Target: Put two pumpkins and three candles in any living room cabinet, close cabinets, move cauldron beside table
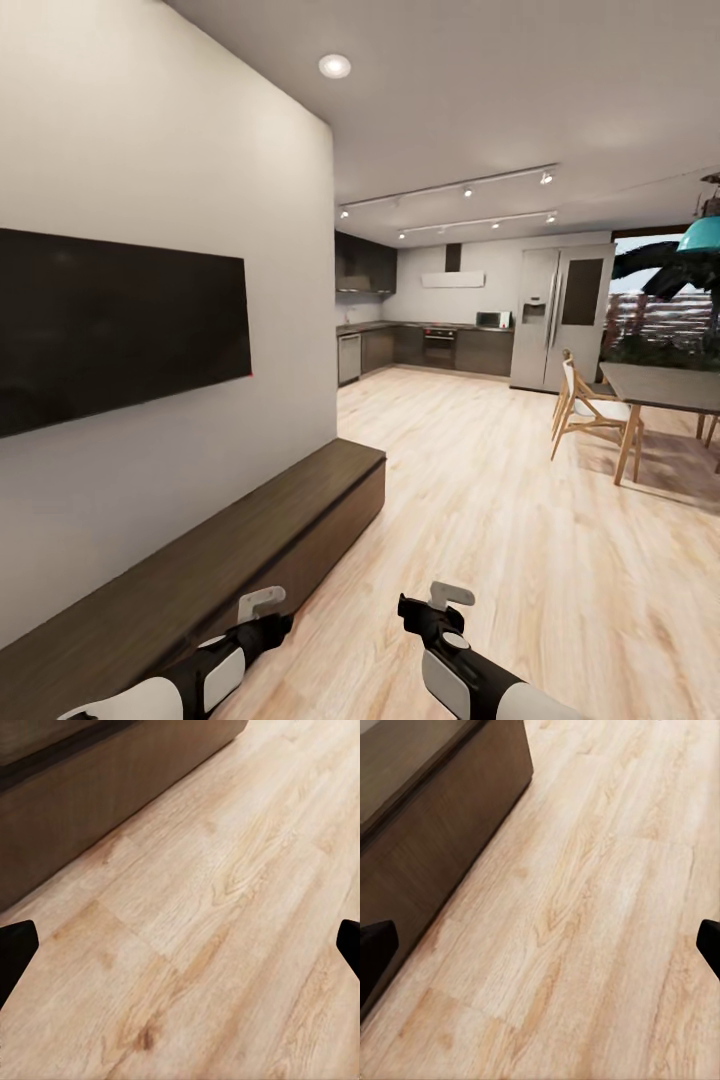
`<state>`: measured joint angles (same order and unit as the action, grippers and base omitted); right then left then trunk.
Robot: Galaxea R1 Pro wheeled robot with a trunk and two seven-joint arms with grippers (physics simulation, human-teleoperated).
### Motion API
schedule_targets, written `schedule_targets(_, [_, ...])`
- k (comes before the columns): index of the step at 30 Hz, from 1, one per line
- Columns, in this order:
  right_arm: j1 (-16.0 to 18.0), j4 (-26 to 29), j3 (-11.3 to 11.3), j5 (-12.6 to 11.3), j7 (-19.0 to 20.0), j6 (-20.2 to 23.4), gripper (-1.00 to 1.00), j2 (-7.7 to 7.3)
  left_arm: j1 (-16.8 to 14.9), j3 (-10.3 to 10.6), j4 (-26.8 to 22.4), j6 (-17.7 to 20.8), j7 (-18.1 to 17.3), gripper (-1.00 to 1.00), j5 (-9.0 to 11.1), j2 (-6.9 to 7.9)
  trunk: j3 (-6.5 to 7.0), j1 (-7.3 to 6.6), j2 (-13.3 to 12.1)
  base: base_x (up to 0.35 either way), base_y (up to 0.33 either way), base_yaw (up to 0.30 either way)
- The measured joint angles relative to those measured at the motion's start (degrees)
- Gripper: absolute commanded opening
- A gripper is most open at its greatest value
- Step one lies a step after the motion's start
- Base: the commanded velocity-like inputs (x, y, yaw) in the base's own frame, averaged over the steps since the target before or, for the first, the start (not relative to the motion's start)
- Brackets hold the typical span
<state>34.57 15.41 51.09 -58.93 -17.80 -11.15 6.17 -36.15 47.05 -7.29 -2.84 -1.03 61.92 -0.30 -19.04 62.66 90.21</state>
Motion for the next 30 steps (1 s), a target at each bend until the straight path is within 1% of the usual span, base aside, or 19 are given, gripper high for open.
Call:
schedule_targets(19, [0.0, 0.7, -0.1, 0.1, 0.0, 0.5, 1.00, 0.00, 0.0, 0.0, 0.0, 0.0, 0.0, 1.00, 0.0, 0.03, 3.42, -4.17, -7.6, 0.000, 0.000, 0.000])
schedule_targets(23, [0.0, 0.4, 0.0, 0.1, 0.2, 0.4, 1.00, 0.00, 0.0, 0.0, 0.0, -0.1, 0.0, 1.00, 0.0, 0.05, 3.43, -4.18, -7.6, 0.000, 0.000, -0.042])
schedule_targets(30, [0.0, 0.1, -0.1, -0.1, 2.8, 0.4, 1.00, -0.27, 0.0, -0.1, 0.0, -0.1, -0.1, 1.00, 0.0, 0.11, 3.68, -4.18, -7.6, 0.000, 0.000, -0.218])
